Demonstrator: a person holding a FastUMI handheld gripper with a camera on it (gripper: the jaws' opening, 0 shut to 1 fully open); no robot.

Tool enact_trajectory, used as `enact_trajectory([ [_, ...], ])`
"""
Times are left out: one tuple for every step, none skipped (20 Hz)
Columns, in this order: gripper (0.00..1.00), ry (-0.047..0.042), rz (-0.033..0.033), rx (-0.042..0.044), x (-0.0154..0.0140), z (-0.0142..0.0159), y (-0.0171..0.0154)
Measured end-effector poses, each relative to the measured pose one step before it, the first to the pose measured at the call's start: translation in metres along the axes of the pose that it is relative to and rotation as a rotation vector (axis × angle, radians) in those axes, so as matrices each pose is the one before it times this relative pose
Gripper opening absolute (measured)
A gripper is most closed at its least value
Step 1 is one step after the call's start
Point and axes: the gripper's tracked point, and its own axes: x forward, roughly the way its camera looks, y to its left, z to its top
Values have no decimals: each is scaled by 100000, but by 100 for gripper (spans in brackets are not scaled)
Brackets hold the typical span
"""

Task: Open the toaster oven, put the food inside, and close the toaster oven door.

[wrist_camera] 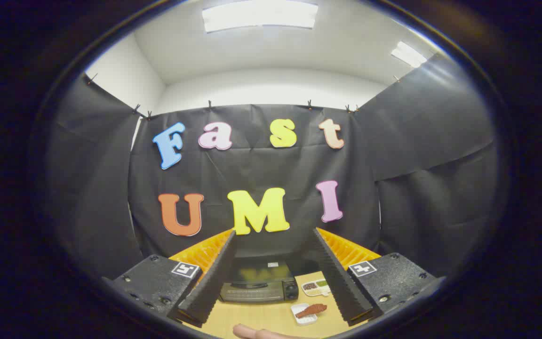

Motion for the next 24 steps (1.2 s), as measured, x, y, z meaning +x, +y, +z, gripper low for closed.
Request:
enact_trajectory([
  [100, -1735, -441, -226, 4, 369, 180],
  [100, -967, -263, 119, -52, -55, 115],
  [100, 210, 62, 94, -102, -95, 220],
  [100, 568, 332, -209, -255, -299, 207],
  [100, 1788, 373, -1068, 32, -500, 213],
  [100, 1247, 65, -813, 14, -398, 193],
  [100, 1060, 209, -637, -63, -344, 228],
  [100, 437, -130, -341, 225, -314, 38],
  [100, 732, -222, -414, 260, -309, 61],
  [100, 543, -563, -150, 307, -298, -23],
  [100, 378, -620, 344, 292, -314, -11],
  [100, -36, -665, 224, 475, -306, -70],
  [100, 612, -107, -175, 530, -355, 151],
  [100, 859, -658, -233, 597, -583, -40],
  [100, 816, -680, -95, 898, -603, -77],
  [100, 145, 46, -189, 862, -676, 149],
  [100, -1383, 886, -664, 1201, -427, 326],
  [100, -786, 2556, -1533, 1318, -856, 835],
  [100, 1035, 2592, -1507, 1598, -1395, 722],
  [100, 3785, 1130, -502, 1473, -2032, 201],
  [100, 5183, 177, 25, 1517, -2034, 124],
  [100, 5331, 409, 409, 1404, -1778, 157],
  [100, 4905, 893, 527, 1876, -1731, 608],
  [100, 4969, 321, -118, 2024, -1638, 537],
])
